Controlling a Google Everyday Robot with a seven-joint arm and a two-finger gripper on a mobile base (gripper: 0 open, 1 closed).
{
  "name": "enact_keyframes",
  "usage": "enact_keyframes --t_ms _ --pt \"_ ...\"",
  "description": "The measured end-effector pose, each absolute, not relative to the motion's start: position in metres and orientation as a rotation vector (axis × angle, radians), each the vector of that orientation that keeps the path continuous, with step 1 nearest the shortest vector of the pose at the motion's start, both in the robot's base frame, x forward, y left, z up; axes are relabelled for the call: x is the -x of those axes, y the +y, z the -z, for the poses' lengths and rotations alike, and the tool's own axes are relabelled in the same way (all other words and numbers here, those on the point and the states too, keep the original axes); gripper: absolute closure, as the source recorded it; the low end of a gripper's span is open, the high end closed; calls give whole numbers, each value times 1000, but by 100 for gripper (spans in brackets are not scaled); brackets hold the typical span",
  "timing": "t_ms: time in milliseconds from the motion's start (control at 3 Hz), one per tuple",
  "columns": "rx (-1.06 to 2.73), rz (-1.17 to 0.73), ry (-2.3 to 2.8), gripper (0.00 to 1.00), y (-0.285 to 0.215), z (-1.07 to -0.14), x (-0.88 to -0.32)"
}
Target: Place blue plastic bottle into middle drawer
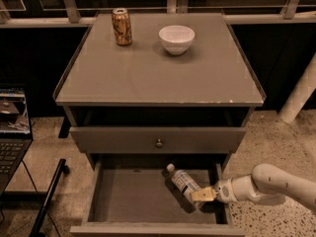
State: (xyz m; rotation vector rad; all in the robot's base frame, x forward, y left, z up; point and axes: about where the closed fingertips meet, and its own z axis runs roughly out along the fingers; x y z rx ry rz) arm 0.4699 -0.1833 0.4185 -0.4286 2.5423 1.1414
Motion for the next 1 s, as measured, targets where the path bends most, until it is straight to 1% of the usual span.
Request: enact_keyframes --t_ms 333,667,1000 --pt "429 -1141 2542 13 -183 -419 -470" --pt "429 -1142 2542 0 -183 -419 -470" --pt "429 -1142 2542 0 -183 -418 -470"
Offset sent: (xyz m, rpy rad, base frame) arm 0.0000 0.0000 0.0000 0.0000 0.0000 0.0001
